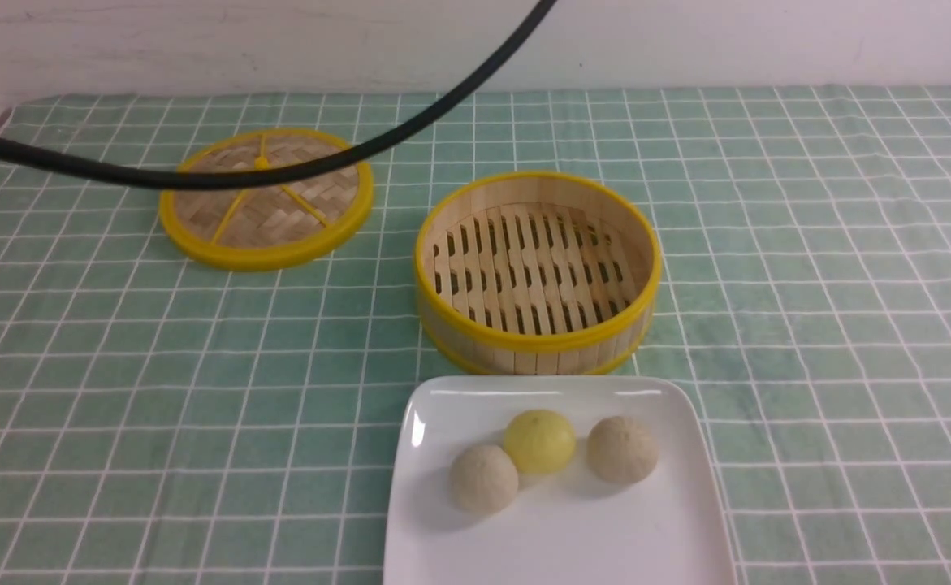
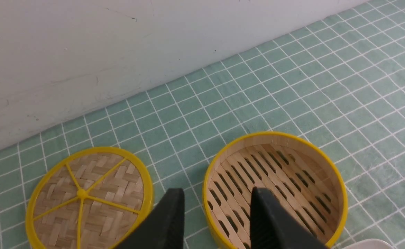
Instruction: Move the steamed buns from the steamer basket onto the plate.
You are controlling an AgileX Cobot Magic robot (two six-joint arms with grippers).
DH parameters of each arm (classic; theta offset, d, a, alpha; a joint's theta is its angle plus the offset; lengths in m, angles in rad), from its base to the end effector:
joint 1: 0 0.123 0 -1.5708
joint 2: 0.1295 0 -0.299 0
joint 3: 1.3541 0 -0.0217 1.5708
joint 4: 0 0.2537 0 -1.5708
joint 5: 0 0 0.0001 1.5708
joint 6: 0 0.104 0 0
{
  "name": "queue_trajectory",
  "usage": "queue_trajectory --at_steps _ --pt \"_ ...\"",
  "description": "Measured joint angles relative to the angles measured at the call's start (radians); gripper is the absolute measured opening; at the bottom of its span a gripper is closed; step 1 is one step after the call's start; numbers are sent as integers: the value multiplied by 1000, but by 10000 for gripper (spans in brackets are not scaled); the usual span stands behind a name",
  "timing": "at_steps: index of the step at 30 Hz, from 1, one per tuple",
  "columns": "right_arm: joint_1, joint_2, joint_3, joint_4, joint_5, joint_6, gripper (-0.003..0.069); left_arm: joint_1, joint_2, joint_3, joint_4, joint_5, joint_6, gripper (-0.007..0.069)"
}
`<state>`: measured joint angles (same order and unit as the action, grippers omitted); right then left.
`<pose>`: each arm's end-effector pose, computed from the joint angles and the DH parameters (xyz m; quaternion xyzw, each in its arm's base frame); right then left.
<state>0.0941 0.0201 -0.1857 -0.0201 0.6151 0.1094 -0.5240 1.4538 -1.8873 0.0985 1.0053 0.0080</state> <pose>0.0417 0.0027 0.2151 0.0028 0.8229 0.0483 0.5661 0.2682 -0.1450 0.5188 0.2258 0.8247 -0.0841 0.5116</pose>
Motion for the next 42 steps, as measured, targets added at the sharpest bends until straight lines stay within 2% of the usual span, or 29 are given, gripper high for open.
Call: queue_trajectory --at_steps 15,25,36,42 --pt "0 0 0 -10 0 0 422 0 0 0 -8 -20 0 294" --pt "0 0 0 -10 0 0 422 0 3 0 -130 -67 31 294" --pt "0 0 0 -10 0 0 422 0 15 0 -27 -56 37 277" --pt "0 0 0 -10 0 0 422 6 49 26 50 93 8 276"
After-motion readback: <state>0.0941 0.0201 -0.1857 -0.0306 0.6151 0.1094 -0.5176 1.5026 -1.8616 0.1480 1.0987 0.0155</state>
